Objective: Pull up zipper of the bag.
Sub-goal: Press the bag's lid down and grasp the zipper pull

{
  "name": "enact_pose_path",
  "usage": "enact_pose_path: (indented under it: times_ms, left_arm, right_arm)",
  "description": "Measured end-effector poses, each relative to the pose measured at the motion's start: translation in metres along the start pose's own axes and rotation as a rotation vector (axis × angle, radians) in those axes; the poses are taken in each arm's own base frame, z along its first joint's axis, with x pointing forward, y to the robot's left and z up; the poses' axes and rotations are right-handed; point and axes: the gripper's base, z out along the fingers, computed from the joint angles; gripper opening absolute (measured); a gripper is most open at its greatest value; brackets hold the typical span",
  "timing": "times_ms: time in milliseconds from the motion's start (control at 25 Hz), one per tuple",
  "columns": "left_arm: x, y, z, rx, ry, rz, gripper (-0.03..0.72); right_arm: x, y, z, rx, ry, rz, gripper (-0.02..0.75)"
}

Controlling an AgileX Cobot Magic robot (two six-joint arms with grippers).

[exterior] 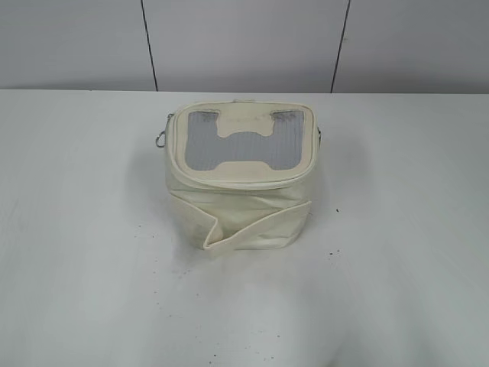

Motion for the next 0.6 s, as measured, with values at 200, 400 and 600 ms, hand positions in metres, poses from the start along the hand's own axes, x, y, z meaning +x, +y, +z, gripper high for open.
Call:
enact_pose_path:
  times_ms: [200, 400, 600]
  left_arm:
    - [0.0000, 0.0000, 0.0000, 0.000, 0.000, 0.000, 0.244]
    - [0.0000, 0.0000, 0.0000, 0.000, 0.000, 0.000, 0.244]
    - [0.0000, 0.0000, 0.0000, 0.000, 0.000, 0.000, 0.244]
  right_arm:
    - [0.0000, 0.0000, 0.0000, 0.000, 0.000, 0.000, 0.587]
    - [0.0000, 0.0000, 0.0000, 0.000, 0.000, 0.000, 0.587]
    - [0.0000, 0.0000, 0.0000, 0.000, 0.000, 0.000, 0.587]
